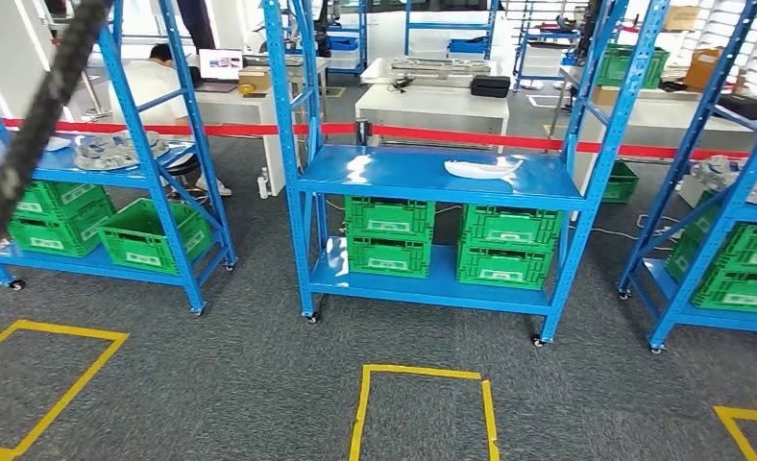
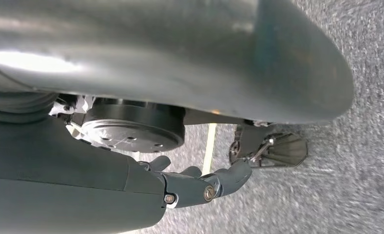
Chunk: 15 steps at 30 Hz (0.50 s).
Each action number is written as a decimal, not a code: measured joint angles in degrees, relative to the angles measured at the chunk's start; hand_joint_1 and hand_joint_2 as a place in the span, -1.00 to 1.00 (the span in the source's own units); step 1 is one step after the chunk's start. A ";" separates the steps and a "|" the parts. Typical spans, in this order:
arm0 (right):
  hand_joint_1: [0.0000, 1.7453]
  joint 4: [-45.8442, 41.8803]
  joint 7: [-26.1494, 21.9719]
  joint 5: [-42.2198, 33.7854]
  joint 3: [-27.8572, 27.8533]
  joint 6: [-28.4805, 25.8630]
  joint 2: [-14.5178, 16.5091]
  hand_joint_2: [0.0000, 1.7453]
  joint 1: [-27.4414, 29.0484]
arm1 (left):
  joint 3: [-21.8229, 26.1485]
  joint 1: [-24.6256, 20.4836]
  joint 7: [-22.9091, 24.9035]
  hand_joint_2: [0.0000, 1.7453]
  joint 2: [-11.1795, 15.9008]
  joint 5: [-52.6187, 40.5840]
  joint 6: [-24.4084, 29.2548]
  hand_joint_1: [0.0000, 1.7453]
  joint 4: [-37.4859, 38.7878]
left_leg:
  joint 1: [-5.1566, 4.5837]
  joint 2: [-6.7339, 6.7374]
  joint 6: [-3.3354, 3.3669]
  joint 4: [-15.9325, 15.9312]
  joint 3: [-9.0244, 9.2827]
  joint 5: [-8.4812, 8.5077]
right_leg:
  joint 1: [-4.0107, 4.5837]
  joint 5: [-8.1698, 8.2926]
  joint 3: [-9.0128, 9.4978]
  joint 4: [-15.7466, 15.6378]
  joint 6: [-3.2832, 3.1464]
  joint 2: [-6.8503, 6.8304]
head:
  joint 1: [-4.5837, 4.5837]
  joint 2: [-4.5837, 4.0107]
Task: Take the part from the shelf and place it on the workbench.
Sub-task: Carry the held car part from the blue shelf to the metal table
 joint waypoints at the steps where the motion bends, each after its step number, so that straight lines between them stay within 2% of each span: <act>1: -1.00 0.01 0.00 0.08 0.15 0.11 -0.09 -1.00 -0.08 | 0.00 0.21 -0.09 1.00 0.05 0.00 -0.01 1.00 0.03 | -0.03 -0.69 -0.21 0.37 -0.34 0.05 | 0.01 1.08 1.80 -3.53 -0.21 1.22 | -0.01 0.00; 2: -1.00 0.01 0.00 0.18 0.28 0.21 -0.16 -1.00 -0.13 | 0.00 0.36 -0.21 1.00 0.07 0.00 0.01 1.00 0.02 | -0.01 -1.30 -0.54 0.60 -0.70 0.18 | 0.04 1.60 2.88 -5.84 -0.40 2.09 | 0.02 0.01; 3: -1.00 0.02 0.01 0.36 0.42 0.28 -0.22 -1.00 -0.16 | 0.00 0.51 -0.35 1.00 0.09 0.00 0.06 1.00 0.01 | 0.07 -1.87 -0.95 0.67 -1.03 0.38 | 0.14 1.61 3.23 -6.81 -0.57 2.65 | 0.03 0.01; 5: -1.00 0.01 0.02 1.08 0.78 0.42 -0.29 -1.00 -0.30 | 0.00 1.05 -0.75 1.00 0.21 0.00 0.32 1.00 -0.12 | 0.17 -2.89 -1.86 0.40 -1.53 0.91 | 0.19 2.05 3.09 -7.09 -1.03 1.72 | 0.06 0.01; 6: -1.00 0.00 0.02 1.53 1.00 0.53 -0.32 -1.00 -0.50 | -0.01 1.51 -0.96 1.00 0.31 0.00 0.57 1.00 -0.31 | 0.12 -2.54 -2.17 0.51 -1.77 0.86 | 0.08 2.36 3.10 -7.38 -1.42 1.18 | 0.06 0.00; 8: -1.00 -0.01 0.01 2.25 1.55 0.80 -0.38 -1.00 -0.95 | -0.03 2.35 -1.41 1.00 0.51 0.03 1.17 1.00 -1.09 | -0.01 -0.07 -2.71 3.17 -3.13 -1.02 | -0.28 2.94 3.08 -8.01 -2.15 -0.15 | -0.33 0.00; 9: -1.00 -0.01 0.00 2.49 1.80 0.93 -0.42 -1.00 -1.08 | -0.04 2.63 -1.63 1.00 0.53 0.17 1.43 1.00 -1.58 | 0.07 1.55 -2.99 6.18 -4.41 -2.90 | -0.27 3.07 3.02 -8.11 -2.33 -0.94 | -0.53 0.00; 10: -1.00 -0.01 -0.01 2.66 2.03 1.04 -0.47 -1.00 -1.11 | -0.04 2.87 -1.89 1.00 0.54 0.49 1.67 1.00 -2.12 | 0.24 2.53 -3.33 9.86 -5.93 -4.90 | -0.26 3.12 2.92 -8.12 -2.40 -1.82 | -0.74 0.00; 11: -1.00 -0.01 0.00 2.80 2.21 1.12 -0.51 -1.00 -1.10 | -0.05 3.16 -2.16 1.00 0.54 0.90 1.84 1.00 -2.59 | 0.43 2.98 -3.64 13.12 -7.22 -6.39 | -0.26 3.12 2.83 -8.11 -2.39 -2.70 | -0.78 0.00; 12: -1.00 -0.01 0.00 2.89 2.38 1.17 -0.57 -1.00 -1.11 | -0.05 3.57 -2.39 1.00 0.55 1.37 2.02 1.00 -3.04 | 0.65 3.23 -3.90 15.09 -7.79 -7.00 | -0.29 3.14 2.77 -8.09 -2.36 -3.59 | -0.80 0.00; 13: -1.00 -0.01 0.00 2.91 2.55 1.19 -0.62 -1.00 -1.17 | -0.05 4.03 -2.56 1.00 0.58 1.79 2.20 1.00 -3.44 | 0.85 3.46 -4.11 14.83 -7.25 -6.46 | -0.35 3.15 2.74 -8.07 -2.30 -4.38 | -0.84 0.00; 14: -1.00 -0.01 0.00 2.92 2.68 1.17 -0.65 -1.00 -1.25 | -0.05 4.41 -2.65 1.00 0.62 2.07 2.35 1.00 -3.79 | 1.04 3.82 -4.26 12.39 -5.62 -5.02 | -0.44 3.13 2.74 -8.01 -2.17 -5.10 | -0.87 0.01; 15: -1.00 -0.01 0.00 2.86 2.77 1.06 -0.67 -1.00 -1.34 | -0.05 4.68 -2.69 1.00 0.66 2.28 2.58 1.00 -4.13 | 1.18 4.73 -4.39 8.37 -3.19 -3.27 | -0.52 3.07 2.77 -7.91 -1.94 -5.82 | -0.90 0.01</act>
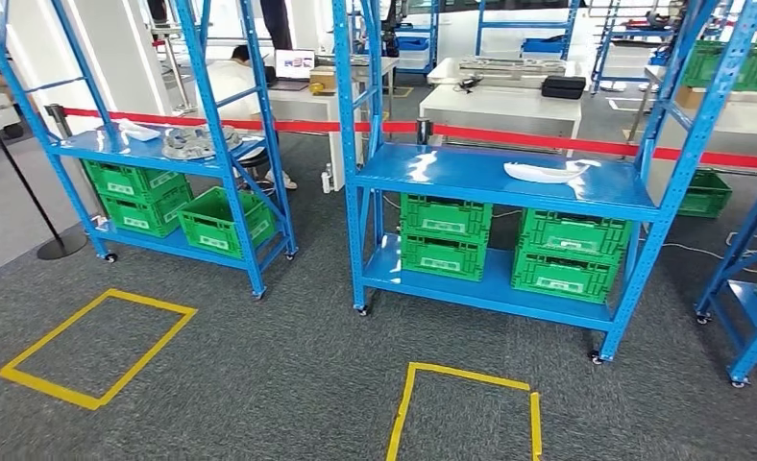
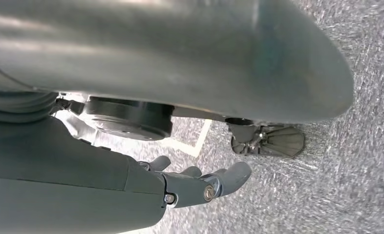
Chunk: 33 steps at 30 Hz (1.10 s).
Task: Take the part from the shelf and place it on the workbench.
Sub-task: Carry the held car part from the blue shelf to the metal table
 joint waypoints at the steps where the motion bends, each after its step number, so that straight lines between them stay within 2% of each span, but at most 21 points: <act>1: -1.00 0.00 0.00 -0.09 0.05 -0.14 -0.06 -1.00 -0.07 | -0.01 0.11 -0.01 1.00 -0.04 0.18 0.29 1.00 -0.36 | -0.13 1.16 0.05 -3.90 2.28 1.21 | 0.05 -0.10 -0.01 0.15 0.34 -0.63 | -0.09 -0.01; 3: -1.00 0.00 0.01 -0.24 0.06 -0.38 -0.19 -1.00 -0.10 | -0.01 0.26 -0.03 1.00 -0.15 0.44 0.86 1.00 -1.07 | -0.41 2.46 0.68 -8.34 4.54 2.23 | 0.31 -0.14 0.00 0.35 1.16 -1.62 | -0.02 -0.01; 5: -1.00 0.00 0.01 -0.17 0.07 -0.39 -0.27 -1.00 -0.04 | 0.00 0.65 -0.08 1.00 -0.16 0.57 1.31 1.00 -1.55 | -0.62 1.63 1.64 -8.60 4.08 2.33 | 0.40 0.07 0.15 0.15 1.91 -2.53 | 0.17 0.00; 6: -1.00 0.00 0.01 -0.13 0.07 -0.39 -0.28 -1.00 -0.05 | 0.01 0.89 -0.09 1.00 -0.14 0.58 1.46 1.00 -1.71 | -0.57 1.12 2.07 -8.71 3.95 2.50 | 0.29 -0.06 0.21 0.18 2.31 -2.30 | 0.24 0.00; 8: -1.00 0.00 0.01 -0.09 0.10 -0.39 -0.32 -1.00 0.00 | 0.01 1.14 -0.08 1.00 -0.16 0.58 1.60 1.00 -2.09 | -0.37 0.02 2.93 -9.01 3.79 2.95 | 0.04 -2.05 -0.72 2.57 2.85 0.29 | 0.39 0.00; 10: -1.00 0.00 0.01 -0.09 0.15 -0.38 -0.39 -1.00 0.26 | 0.01 1.13 -0.09 1.00 -0.25 0.58 1.60 1.00 -2.48 | -0.35 -1.21 3.45 -9.06 3.57 3.28 | 0.06 -5.93 -3.78 9.50 2.88 3.47 | 0.66 0.00; 12: -1.00 0.00 0.01 -0.09 0.17 -0.38 -0.45 -1.00 0.57 | 0.01 1.17 -0.10 1.00 -0.27 0.58 1.60 1.00 -2.63 | -0.54 -2.58 3.67 -8.88 3.23 3.43 | 0.32 -8.47 -6.98 16.36 2.65 4.33 | 0.83 0.00; 14: -1.00 0.00 0.00 -0.09 0.17 -0.38 -0.47 -1.00 0.68 | 0.01 1.24 -0.10 1.00 -0.26 0.58 1.60 1.00 -2.64 | -0.66 -3.30 3.73 -8.72 3.05 3.48 | 0.47 -8.88 -8.13 18.65 2.48 4.39 | 0.87 0.00; 16: -1.00 0.00 0.00 -0.09 0.17 -0.38 -0.47 -1.00 0.68 | 0.01 1.26 -0.10 1.00 -0.26 0.58 1.60 1.00 -2.65 | -0.68 -3.45 3.74 -8.67 3.03 3.48 | 0.49 -8.68 -8.12 18.57 2.42 4.41 | 0.87 0.00; 17: -1.00 0.00 0.00 -0.07 0.17 -0.38 -0.48 -1.00 0.68 | 0.01 1.29 -0.09 1.00 -0.26 0.58 1.61 1.00 -2.65 | -0.70 -3.77 3.74 -8.59 2.98 3.49 | 0.54 -7.97 -7.71 17.70 2.30 4.46 | 0.88 0.00; 18: -1.00 0.00 0.00 0.06 0.19 -0.35 -0.49 -1.00 0.66 | 0.01 1.33 -0.08 1.00 -0.26 0.58 1.63 1.00 -2.67 | -0.74 -4.29 3.74 -8.46 2.93 3.49 | 0.60 -6.63 -6.70 15.65 2.09 4.62 | 0.90 0.00; 21: -1.00 0.00 0.00 1.08 0.75 -0.03 -0.87 -1.00 0.56 | -0.01 1.30 -0.14 1.00 -0.25 0.62 1.68 1.00 -2.80 | -0.81 -7.49 2.75 -7.94 2.24 3.90 | 0.88 -1.61 -0.91 3.36 1.15 7.36 | 1.01 0.00; 22: -1.00 0.00 0.00 1.29 0.93 0.06 -1.02 -1.00 0.47 | -0.01 1.28 -0.15 1.00 -0.25 0.67 1.68 1.00 -2.79 | -0.78 -8.45 2.21 -7.99 1.95 4.16 | 0.96 -0.90 0.15 0.95 0.85 7.87 | 1.03 0.00; 23: -1.00 -0.01 0.00 1.22 0.95 0.07 -1.08 -1.00 0.32 | -0.02 1.32 -0.07 1.00 -0.24 0.73 1.69 1.00 -2.72 | -0.69 -8.77 1.86 -8.08 1.72 4.33 | 0.85 -0.66 0.14 0.75 0.54 7.24 | 1.02 0.00; 24: -1.00 -0.02 0.00 1.04 0.94 0.08 -1.16 -1.00 0.08 | -0.03 1.33 0.14 1.00 -0.30 0.78 1.75 1.00 -2.63 | -0.77 -8.13 1.55 -7.77 1.41 4.10 | 0.72 -0.41 0.19 0.45 0.17 6.65 | 0.94 0.00; 25: -1.00 -0.04 0.00 0.76 0.92 0.10 -1.24 -1.00 -0.16 | -0.05 1.22 0.50 1.00 -0.41 0.79 1.94 1.00 -2.54 | -0.86 -6.79 1.24 -6.54 0.71 3.21 | 0.55 -0.17 0.24 0.14 -0.21 5.94 | 0.74 0.00; 27: -1.00 -0.08 0.00 0.16 0.90 0.16 -1.32 -1.00 -0.37 | -0.20 0.66 1.46 1.00 -0.92 0.79 2.56 1.00 -2.33 | -0.93 -3.17 0.64 -0.90 -1.90 -0.25 | 0.48 0.05 0.25 -0.19 -0.63 4.39 | 0.33 0.00; 29: -1.00 -0.09 0.00 -0.14 0.88 0.25 -1.32 -1.00 -0.29 | -0.43 -0.02 2.53 1.00 -1.58 0.77 3.16 1.00 -2.01 | -0.63 -1.61 0.09 5.93 -4.86 -3.27 | 0.52 0.04 0.14 -0.19 -0.68 2.58 | 0.17 0.00; 30: -1.00 -0.09 0.00 -0.21 0.87 0.30 -1.32 -1.00 -0.27 | -0.54 -0.26 3.11 1.00 -1.83 0.76 3.37 1.00 -1.80 | -0.46 -1.28 -0.10 7.50 -5.34 -3.54 | 0.52 0.03 0.11 -0.18 -0.67 1.70 | 0.14 0.00; 31: -1.00 -0.09 0.00 -0.25 0.87 0.36 -1.31 -1.00 -0.28 | -0.62 -0.45 3.64 1.00 -1.97 0.75 3.52 1.00 -1.58 | -0.33 -1.05 -0.20 6.50 -4.53 -2.59 | 0.49 0.00 0.12 -0.16 -0.62 0.96 | 0.11 0.00; 33: -1.00 -0.09 0.00 -0.35 0.87 0.43 -1.25 -1.00 -0.31 | -0.86 -0.97 4.44 1.00 -2.14 0.70 3.68 1.00 -1.17 | -0.24 0.60 -0.11 -0.84 -0.17 0.79 | 0.48 -0.15 0.30 -0.11 -0.34 -0.44 | 0.01 0.00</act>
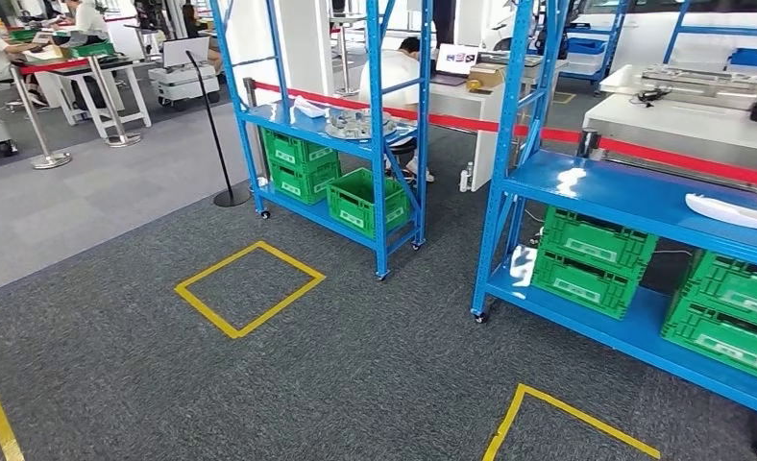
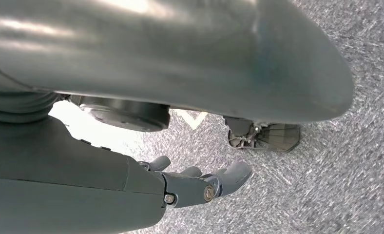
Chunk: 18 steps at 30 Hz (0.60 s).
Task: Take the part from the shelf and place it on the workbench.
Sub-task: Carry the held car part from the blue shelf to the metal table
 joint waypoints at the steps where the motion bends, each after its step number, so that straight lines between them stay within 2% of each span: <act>1: -1.00 0.00 0.00 -0.06 0.00 0.02 0.03 -1.00 0.00 | -0.16 -0.37 0.24 1.00 -0.10 -0.03 0.00 1.00 0.19 | -0.18 1.18 0.32 -3.82 2.17 1.22 | 0.13 -0.15 0.08 0.11 0.29 -0.60 | -0.08 -0.01; 2: -1.00 0.00 0.00 -0.13 0.00 0.02 0.05 -1.00 0.00 | -0.34 -0.73 0.41 1.00 -0.18 -0.06 -0.02 1.00 0.37 | -0.37 2.05 0.76 -6.48 3.58 1.92 | 0.27 -0.24 0.16 0.17 0.62 -1.16 | -0.01 -0.01; 3: -1.00 0.00 0.01 -0.17 0.00 0.02 0.06 -1.00 0.00 | -0.49 -0.99 0.54 1.00 -0.25 -0.06 -0.04 1.00 0.59 | -0.56 2.47 1.25 -7.66 4.09 2.05 | 0.43 -0.29 0.20 0.21 0.98 -1.66 | 0.08 -0.01; 5: -1.00 -0.04 0.00 -0.24 0.00 0.03 0.07 -1.00 -0.04 | -0.71 -1.19 0.75 1.00 -0.28 0.00 -0.09 1.00 1.20 | -0.75 1.33 2.24 -7.99 3.81 2.23 | 0.45 -0.31 0.30 0.10 1.74 -2.60 | 0.31 0.00; 6: -1.00 -0.08 0.00 -0.26 -0.01 0.03 0.07 -1.00 -0.09 | -0.79 -1.20 0.88 1.00 -0.28 0.03 -0.09 1.00 1.51 | -0.71 0.70 2.62 -8.19 3.79 2.40 | 0.31 -0.61 0.32 0.31 2.13 -2.11 | 0.33 0.00; 8: -1.00 -0.15 0.00 -0.27 -0.01 0.08 0.07 -1.00 -0.14 | -1.01 -1.42 1.37 1.00 -0.35 0.12 -0.08 1.00 2.04 | -0.51 -0.61 3.36 -8.60 3.92 2.82 | 0.02 -2.79 -0.92 3.42 2.66 1.01 | 0.48 -0.01; 9: -1.00 -0.15 0.00 -0.27 -0.01 0.12 0.06 -1.00 -0.04 | -1.11 -1.60 1.66 1.00 -0.41 0.22 -0.08 1.00 2.26 | -0.49 -1.29 3.58 -8.65 3.85 2.91 | -0.05 -4.56 -2.39 6.74 2.73 2.96 | 0.63 -0.01; 10: -1.00 -0.14 0.00 -0.27 -0.01 0.17 0.05 -1.00 0.13 | -1.21 -1.78 1.96 1.00 -0.45 0.41 -0.10 1.00 2.52 | -0.51 -2.04 3.75 -8.62 3.78 2.97 | -0.03 -6.33 -4.30 10.68 2.74 4.18 | 0.74 -0.01; 11: -1.00 -0.14 0.00 -0.27 -0.01 0.21 0.05 -1.00 0.33 | -1.31 -1.90 2.20 1.00 -0.46 0.66 -0.14 1.00 2.81 | -0.55 -2.88 3.83 -8.55 3.73 2.98 | 0.01 -7.50 -6.07 14.17 2.73 4.71 | 0.84 0.00; 12: -1.00 -0.13 0.00 -0.27 -0.02 0.21 0.05 -1.00 0.47 | -1.39 -1.94 2.35 1.00 -0.41 0.92 -0.20 1.00 3.12 | -0.59 -3.70 3.85 -8.46 3.69 2.98 | 0.02 -7.73 -7.22 16.21 2.71 4.91 | 0.87 0.00; 13: -1.00 -0.13 0.00 -0.27 -0.02 0.21 0.05 -1.00 0.50 | -1.46 -1.95 2.49 1.00 -0.35 1.15 -0.26 1.00 3.42 | -0.60 -4.56 3.83 -8.32 3.66 2.96 | 0.01 -6.80 -7.37 16.04 2.66 5.00 | 0.89 0.00; 14: -1.00 -0.13 0.00 -0.27 -0.02 0.21 0.05 -1.00 0.45 | -1.53 -1.95 2.59 1.00 -0.30 1.32 -0.30 1.00 3.68 | -0.58 -5.42 3.77 -8.14 3.63 2.93 | -0.04 -4.95 -6.48 13.77 2.58 5.12 | 0.91 0.00; 15: -1.00 -0.13 0.00 -0.30 -0.02 0.21 0.03 -1.00 0.37 | -1.62 -1.96 2.67 1.00 -0.27 1.49 -0.33 1.00 3.86 | -0.53 -6.25 3.64 -7.92 3.59 2.85 | -0.13 -2.76 -4.87 10.08 2.48 5.67 | 0.95 0.00; 16: -1.00 -0.13 0.00 -0.35 -0.03 0.21 0.02 -1.00 0.31 | -1.72 -2.00 2.74 1.00 -0.26 1.65 -0.34 1.00 4.00 | -0.59 -7.07 3.38 -7.60 3.43 2.74 | -0.24 -1.19 -3.21 6.32 2.38 6.89 | 0.99 -0.01; 17: -1.00 -0.13 -0.10 -0.44 -0.04 0.22 0.00 -1.00 0.32 | -1.84 -2.08 2.78 1.00 -0.27 1.80 -0.34 1.00 4.13 | -0.60 -7.81 3.08 -7.31 3.21 2.67 | -0.36 -0.30 -2.03 3.58 2.30 7.99 | 0.99 -0.01; 18: -1.00 -0.12 -0.14 -0.56 -0.08 0.22 -0.01 -1.00 0.37 | -1.96 -2.15 2.81 1.00 -0.27 1.92 -0.34 1.00 4.21 | -0.57 -8.42 2.71 -7.13 2.93 2.67 | -0.38 -0.07 -1.43 2.06 2.19 8.88 | 0.98 -0.01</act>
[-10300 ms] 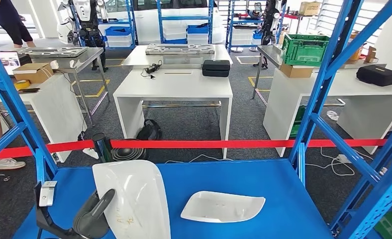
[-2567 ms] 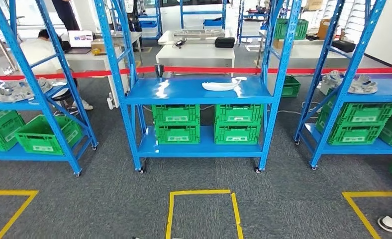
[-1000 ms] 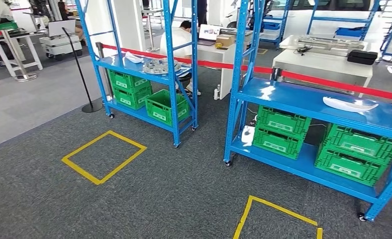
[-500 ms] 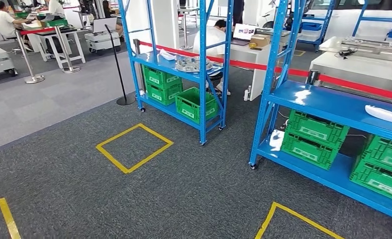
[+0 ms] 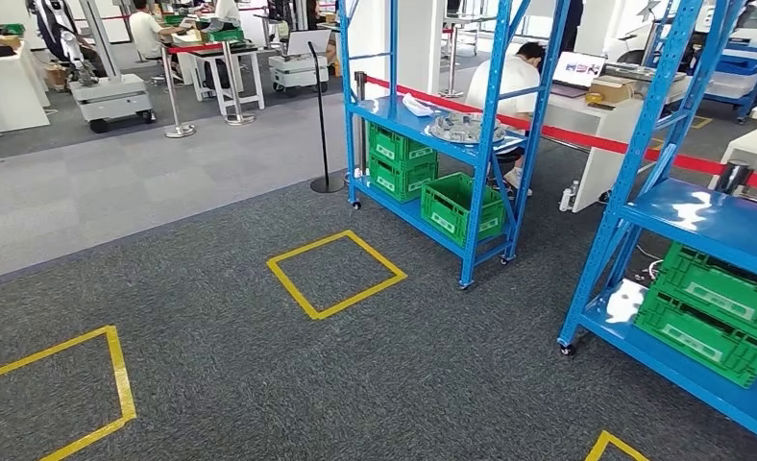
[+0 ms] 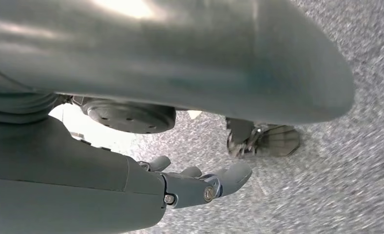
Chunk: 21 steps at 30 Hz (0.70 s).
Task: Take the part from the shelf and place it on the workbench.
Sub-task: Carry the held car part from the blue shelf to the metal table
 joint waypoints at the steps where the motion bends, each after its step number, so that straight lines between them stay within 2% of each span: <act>1: -1.00 0.00 0.05 -0.10 -0.07 0.00 0.00 -1.00 0.05 | -0.09 -0.06 0.02 1.00 0.00 0.05 0.01 1.00 0.10 | 0.04 -0.60 -0.42 0.03 -0.29 0.12 | 0.08 -0.23 0.07 -0.36 -0.19 0.34 | -0.03 0.00; 2: -1.00 0.00 0.09 -0.19 -0.16 0.00 0.00 -1.00 0.05 | -0.15 -0.07 0.05 1.00 0.03 0.09 0.01 1.00 0.22 | 0.18 -1.18 -0.83 -0.09 -0.59 0.28 | 0.08 -0.13 0.05 -0.47 -0.50 -0.18 | -0.08 0.01; 3: -1.00 -0.01 0.24 -0.23 -0.28 -0.02 0.02 -1.00 -0.01 | -0.17 -0.03 0.06 1.00 0.09 0.15 0.01 1.00 0.34 | 0.26 -1.00 -1.19 -0.06 -0.81 0.31 | 0.10 0.03 0.12 -0.66 -0.90 -0.80 | -0.08 0.01; 4: -1.00 -0.02 0.32 -0.25 -0.38 -0.03 0.03 -1.00 -0.07 | -0.17 -0.04 0.09 1.00 0.17 0.23 0.01 1.00 0.45 | 0.21 0.07 -1.52 0.49 -1.18 -0.05 | 0.06 0.18 0.24 -0.89 -1.32 -1.41 | -0.15 0.00; 5: -1.00 -0.03 0.31 -0.29 -0.45 -0.04 0.04 -1.00 -0.08 | -0.18 -0.12 0.15 1.00 0.24 0.33 -0.02 1.00 0.54 | 0.14 1.82 -1.80 2.00 -1.96 -1.00 | 0.00 0.28 0.37 -1.12 -1.72 -2.14 | -0.33 0.00; 6: -1.00 -0.03 0.31 -0.34 -0.50 -0.05 0.06 -1.00 0.02 | -0.19 -0.23 0.27 1.00 0.28 0.44 -0.07 1.00 0.60 | 0.09 3.90 -2.02 4.56 -3.10 -2.44 | 0.09 0.28 0.47 -1.23 -2.00 -2.92 | -0.51 0.00; 7: -1.00 -0.03 0.31 -0.40 -0.53 -0.07 0.06 -1.00 0.20 | -0.19 -0.34 0.48 1.00 0.30 0.55 -0.20 1.00 0.66 | 0.07 5.42 -2.25 7.96 -4.75 -4.18 | 0.19 0.21 0.53 -1.26 -2.22 -3.75 | -0.69 0.00; 8: -1.00 -0.03 0.31 -0.45 -0.57 -0.11 0.06 -1.00 0.38 | -0.19 -0.41 0.71 1.00 0.32 0.69 -0.34 1.00 0.79 | 0.13 6.15 -2.44 11.46 -6.45 -5.70 | 0.27 0.13 0.55 -1.25 -2.38 -4.66 | -0.83 0.01; 9: -1.00 -0.03 0.31 -0.47 -0.62 -0.15 0.08 -1.00 0.52 | -0.19 -0.41 0.95 1.00 0.38 0.80 -0.52 1.00 0.99 | 0.21 6.42 -2.57 14.05 -7.65 -6.52 | 0.31 0.07 0.57 -1.24 -2.45 -5.53 | -0.85 0.00; 10: -1.00 -0.03 0.31 -0.45 -0.66 -0.21 0.11 -1.00 0.58 | -0.19 -0.40 1.12 1.00 0.45 0.90 -0.72 1.00 1.26 | 0.28 6.52 -2.64 14.97 -8.01 -6.40 | 0.32 0.01 0.59 -1.23 -2.47 -6.34 | -0.88 0.00; 11: -1.00 -0.03 0.31 -0.40 -0.69 -0.25 0.17 -1.00 0.59 | -0.19 -0.39 1.20 1.00 0.54 0.96 -0.89 1.00 1.57 | 0.34 6.70 -2.65 13.74 -7.25 -5.28 | 0.32 -0.05 0.66 -1.23 -2.43 -7.09 | -0.91 0.00; 12: -1.00 -0.03 0.31 -0.32 -0.70 -0.26 0.26 -1.00 0.59 | -0.19 -0.40 1.20 1.00 0.63 0.99 -1.11 1.00 1.88 | 0.37 7.21 -2.61 10.60 -5.47 -3.47 | 0.32 -0.15 0.78 -1.22 -2.33 -7.79 | -0.95 0.00; 14: -1.00 -0.03 0.31 -0.14 -0.71 -0.28 0.43 -1.00 0.60 | -0.19 -0.51 1.03 1.00 0.73 1.03 -1.56 1.00 2.41 | 0.12 9.72 -2.16 3.12 -1.44 -0.76 | 0.49 -0.44 1.09 -1.17 -1.92 -8.98 | -1.03 0.01; 15: -1.00 -0.03 0.31 -0.07 -0.71 -0.29 0.48 -1.00 0.60 | -0.19 -0.57 0.91 1.00 0.75 1.04 -1.77 1.00 2.63 | -0.07 10.59 -1.74 0.82 -0.25 -0.18 | 0.64 -0.55 1.21 -1.14 -1.64 -9.44 | -1.00 0.01; 16: -1.00 -0.03 0.31 0.01 -0.71 -0.29 0.52 -1.00 0.60 | -0.19 -0.62 0.78 1.00 0.78 1.04 -1.91 1.00 2.90 | -0.27 11.01 -1.31 -0.11 0.15 -0.17 | 0.81 -0.60 1.31 -1.15 -1.34 -9.91 | -0.94 0.01; 18: -1.00 -0.04 0.31 0.13 -0.71 -0.31 0.61 -1.00 0.54 | -0.16 -0.54 0.63 1.00 0.85 1.05 -2.02 1.00 3.45 | -0.41 9.75 -0.43 -0.25 0.01 0.06 | 0.90 -0.64 1.48 -1.30 -0.72 -10.81 | -0.79 0.01; 19: -1.00 -0.04 0.31 0.17 -0.71 -0.31 0.67 -1.00 0.47 | -0.15 -0.46 0.60 1.00 0.88 1.05 -2.02 1.00 3.69 | -0.35 9.13 -0.07 -0.42 -0.01 0.21 | 0.79 -0.93 1.52 -1.10 -0.39 -10.36 | -0.73 0.00; 21: -1.00 -0.05 0.26 0.20 -0.71 -0.31 0.77 -1.00 0.35 | -0.13 -0.51 0.61 1.00 0.83 1.04 -2.01 1.00 3.98 | -0.08 7.80 0.66 -0.78 0.03 0.59 | 0.52 -3.11 0.35 2.03 0.10 -7.49 | -0.56 0.00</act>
